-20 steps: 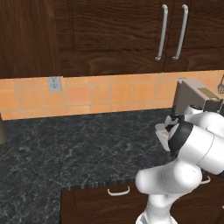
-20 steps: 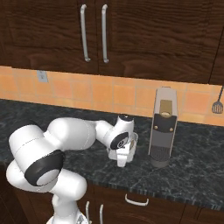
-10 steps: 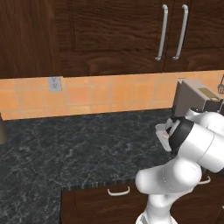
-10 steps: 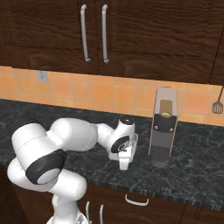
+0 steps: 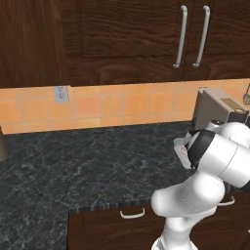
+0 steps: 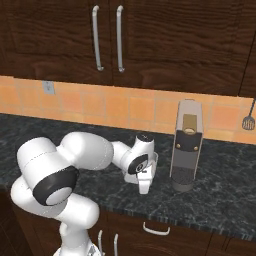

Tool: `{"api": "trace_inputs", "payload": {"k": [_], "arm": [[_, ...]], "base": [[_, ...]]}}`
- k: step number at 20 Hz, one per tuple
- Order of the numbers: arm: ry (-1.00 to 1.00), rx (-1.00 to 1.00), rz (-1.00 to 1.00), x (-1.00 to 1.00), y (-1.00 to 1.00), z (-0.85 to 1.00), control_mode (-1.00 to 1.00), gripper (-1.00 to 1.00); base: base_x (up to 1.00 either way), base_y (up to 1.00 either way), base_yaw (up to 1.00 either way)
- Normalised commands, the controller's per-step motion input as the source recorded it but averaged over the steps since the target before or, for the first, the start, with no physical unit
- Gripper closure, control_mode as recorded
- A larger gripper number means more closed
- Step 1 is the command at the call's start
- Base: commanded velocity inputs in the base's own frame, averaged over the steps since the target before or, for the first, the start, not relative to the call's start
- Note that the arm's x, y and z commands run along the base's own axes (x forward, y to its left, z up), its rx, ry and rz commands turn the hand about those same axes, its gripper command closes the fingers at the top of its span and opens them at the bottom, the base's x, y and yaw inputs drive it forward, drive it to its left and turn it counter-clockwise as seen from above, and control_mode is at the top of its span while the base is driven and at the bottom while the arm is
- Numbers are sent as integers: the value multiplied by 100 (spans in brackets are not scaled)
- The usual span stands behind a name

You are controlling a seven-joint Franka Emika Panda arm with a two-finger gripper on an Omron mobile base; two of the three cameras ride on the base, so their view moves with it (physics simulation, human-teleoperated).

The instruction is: Take the meat container that has the chicken drumstick and place it on the second highest rack of the freezer. Then take the vegetable container that has the garlic and sweet potato and place it on the highest rack of the freezer.

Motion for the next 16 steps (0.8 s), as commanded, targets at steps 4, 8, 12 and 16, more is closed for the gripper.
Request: {"api": "trace_inputs", "payload": {"k": [4,8,12,16], "arm": [[0,0,5,-3,7,-30,-100,100],[0,0,2,0,4,-14,-100,100],[-1,3,0,-2,-2,13,-100,100],[-6,0,0,-19,14,80,-100,100]], "base": [[0,0,0],[0,0,0],[0,0,0],[0,0,0]]}}
